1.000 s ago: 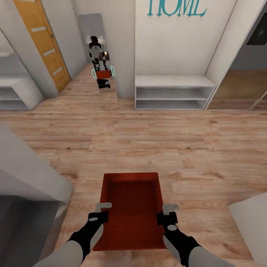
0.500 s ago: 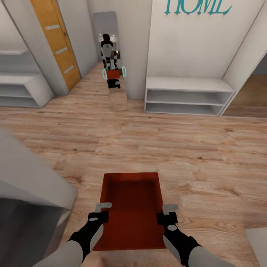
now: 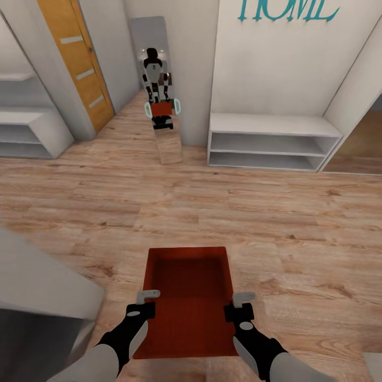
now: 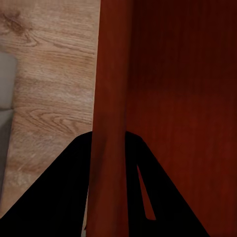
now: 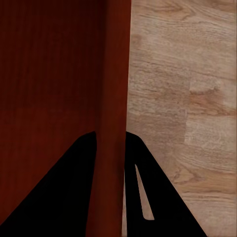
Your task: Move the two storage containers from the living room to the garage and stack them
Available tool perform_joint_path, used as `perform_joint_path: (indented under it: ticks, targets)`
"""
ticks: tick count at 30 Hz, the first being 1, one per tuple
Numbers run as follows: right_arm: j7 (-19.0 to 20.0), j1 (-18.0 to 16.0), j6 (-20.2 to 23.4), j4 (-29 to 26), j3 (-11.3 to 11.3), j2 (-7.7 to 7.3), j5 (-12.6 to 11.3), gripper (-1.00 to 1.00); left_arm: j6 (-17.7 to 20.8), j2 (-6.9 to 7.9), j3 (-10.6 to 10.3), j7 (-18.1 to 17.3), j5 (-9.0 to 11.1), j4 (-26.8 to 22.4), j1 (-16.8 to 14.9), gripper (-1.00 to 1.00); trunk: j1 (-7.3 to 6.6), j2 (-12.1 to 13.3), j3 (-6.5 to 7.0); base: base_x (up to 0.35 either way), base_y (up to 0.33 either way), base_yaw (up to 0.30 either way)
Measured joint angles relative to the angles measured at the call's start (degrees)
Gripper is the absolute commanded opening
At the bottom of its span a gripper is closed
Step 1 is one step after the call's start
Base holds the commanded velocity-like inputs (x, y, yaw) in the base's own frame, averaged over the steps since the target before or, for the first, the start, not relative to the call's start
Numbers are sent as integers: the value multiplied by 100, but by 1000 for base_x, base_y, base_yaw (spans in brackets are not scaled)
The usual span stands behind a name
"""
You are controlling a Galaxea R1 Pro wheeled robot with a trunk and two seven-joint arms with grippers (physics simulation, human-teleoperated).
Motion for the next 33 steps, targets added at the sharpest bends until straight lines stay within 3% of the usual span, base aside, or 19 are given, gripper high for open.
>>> perform_joint_path:
  ticks: [18,33]
  targets:
    - [-1,1,0,1,0,1,-1,-100,0,2,-3,-1,3,1,0,-100,0,0,0,326,0,6]
    - [7,3,-1,3,-4,1,-6,-100,9,0,0,0,-5,-1,1,-100,0,0,-24,326,0,208]
